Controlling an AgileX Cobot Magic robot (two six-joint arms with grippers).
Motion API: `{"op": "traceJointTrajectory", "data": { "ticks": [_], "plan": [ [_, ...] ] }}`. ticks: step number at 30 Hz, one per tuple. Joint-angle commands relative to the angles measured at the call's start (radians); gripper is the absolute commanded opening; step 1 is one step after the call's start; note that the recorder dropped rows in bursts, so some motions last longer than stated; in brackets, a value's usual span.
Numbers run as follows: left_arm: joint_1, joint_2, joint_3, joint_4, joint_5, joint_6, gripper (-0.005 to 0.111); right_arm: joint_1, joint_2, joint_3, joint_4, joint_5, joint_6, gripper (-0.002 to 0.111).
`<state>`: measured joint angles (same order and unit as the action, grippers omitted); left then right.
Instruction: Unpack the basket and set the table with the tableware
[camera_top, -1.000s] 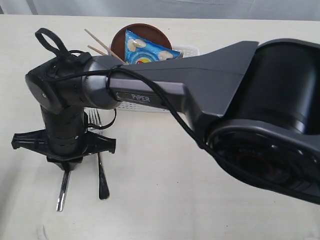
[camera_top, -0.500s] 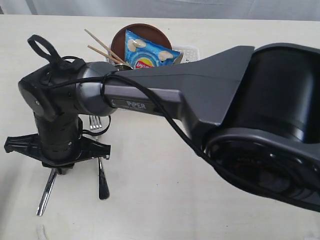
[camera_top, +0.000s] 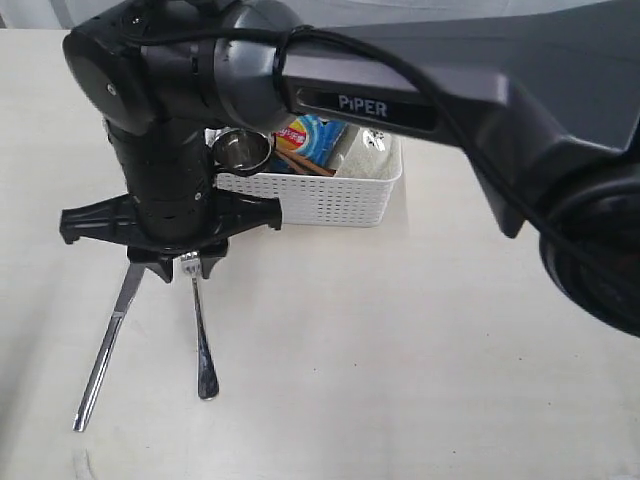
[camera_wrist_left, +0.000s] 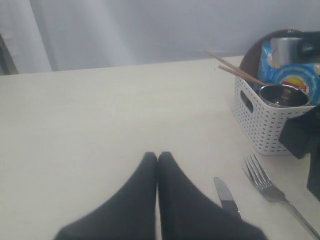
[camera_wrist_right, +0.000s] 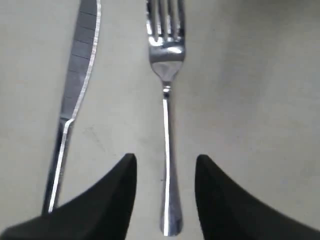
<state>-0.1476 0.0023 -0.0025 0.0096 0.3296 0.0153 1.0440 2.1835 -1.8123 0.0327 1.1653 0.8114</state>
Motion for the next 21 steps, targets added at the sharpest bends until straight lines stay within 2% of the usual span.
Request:
{"op": "traceJointTrajectory", "data": {
  "ticks": [1, 14, 16, 21],
  "plan": [
    [-0.006, -0.002, 0.002, -0.002, -0.008, -0.004, 0.0, -0.006, 0.025, -0.001, 0.005, 0.009, -0.086, 0.045],
    [-0.006, -0.002, 0.002, -0.002, -0.008, -0.004, 0.0, -0.017, 0.116, -0.001, 0.022, -0.128, -0.17, 0.045],
    [-0.006, -0.002, 0.002, -0.002, -0.008, -0.004, 0.0, -0.017, 0.123, -0.001, 0.026, -0.139, -0.17, 0.041],
    [-0.006, -0.002, 0.002, -0.002, -0.008, -0.004, 0.0, -0.018, 0.149, -0.001, 0.037, -0.136, -0.17, 0.015]
  ]
}}
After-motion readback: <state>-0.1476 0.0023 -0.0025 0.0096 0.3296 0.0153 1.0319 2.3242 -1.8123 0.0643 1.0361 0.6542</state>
